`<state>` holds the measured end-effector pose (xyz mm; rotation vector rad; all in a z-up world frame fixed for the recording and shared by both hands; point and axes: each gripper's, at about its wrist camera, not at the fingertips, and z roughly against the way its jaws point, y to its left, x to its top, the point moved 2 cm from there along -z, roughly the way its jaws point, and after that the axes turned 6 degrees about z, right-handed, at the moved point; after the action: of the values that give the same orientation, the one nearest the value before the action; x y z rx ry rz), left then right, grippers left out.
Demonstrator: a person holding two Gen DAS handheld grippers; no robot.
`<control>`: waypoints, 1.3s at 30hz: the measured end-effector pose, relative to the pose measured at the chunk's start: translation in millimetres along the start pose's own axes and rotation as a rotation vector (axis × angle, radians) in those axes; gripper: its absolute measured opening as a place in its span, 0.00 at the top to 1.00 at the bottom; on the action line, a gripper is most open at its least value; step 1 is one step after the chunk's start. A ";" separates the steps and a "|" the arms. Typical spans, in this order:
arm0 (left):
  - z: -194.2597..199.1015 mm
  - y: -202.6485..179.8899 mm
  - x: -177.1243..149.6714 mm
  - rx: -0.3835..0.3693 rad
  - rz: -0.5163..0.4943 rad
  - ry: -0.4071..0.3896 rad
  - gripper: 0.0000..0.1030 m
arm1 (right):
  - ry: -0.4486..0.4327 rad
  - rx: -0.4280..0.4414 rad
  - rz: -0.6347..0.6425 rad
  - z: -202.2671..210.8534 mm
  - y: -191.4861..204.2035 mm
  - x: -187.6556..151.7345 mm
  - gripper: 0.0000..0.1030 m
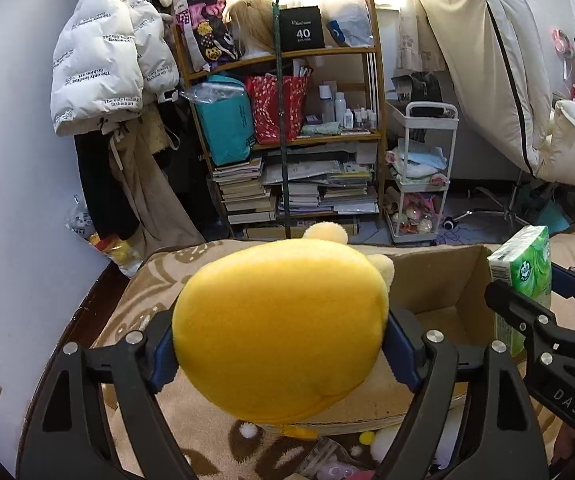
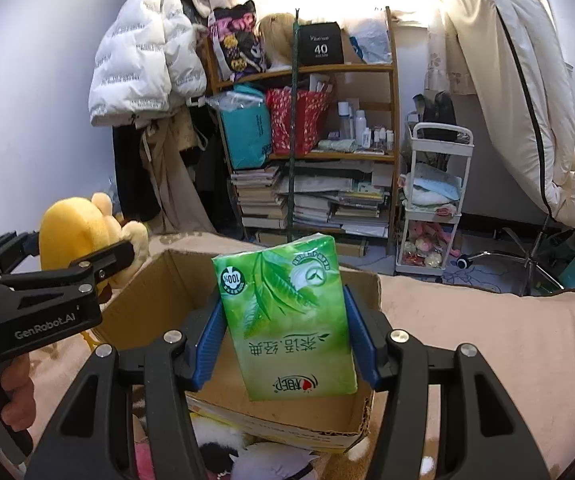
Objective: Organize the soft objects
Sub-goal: 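Lift the yellow plush and green tissue pack and carry both toward the box, then open both grippers to drop the yellow plush and green pack into the box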
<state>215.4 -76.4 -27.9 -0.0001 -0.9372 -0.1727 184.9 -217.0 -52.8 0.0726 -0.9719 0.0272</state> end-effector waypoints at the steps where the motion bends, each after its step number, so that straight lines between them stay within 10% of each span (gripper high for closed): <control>1: -1.0 0.3 -0.7 -0.001 0.002 0.004 0.18 | 0.005 0.002 -0.008 -1.8 -1.5 -1.2 0.42; 14: 4.8 15.0 -0.9 -0.007 0.064 0.013 0.03 | 0.071 0.023 0.003 -10.7 -1.4 -8.5 0.40; 27: 36.7 45.9 -14.7 0.061 0.107 0.053 0.01 | 0.050 -0.027 -0.014 30.9 1.0 -11.8 0.07; 39: 72.4 68.9 -54.3 0.063 0.163 0.165 0.01 | 0.053 -0.041 -0.027 79.2 8.9 -33.1 0.06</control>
<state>136.1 4.9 -23.3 -0.0039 -0.7734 0.0086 100.4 -213.7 -35.2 0.0473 -0.9180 -0.0159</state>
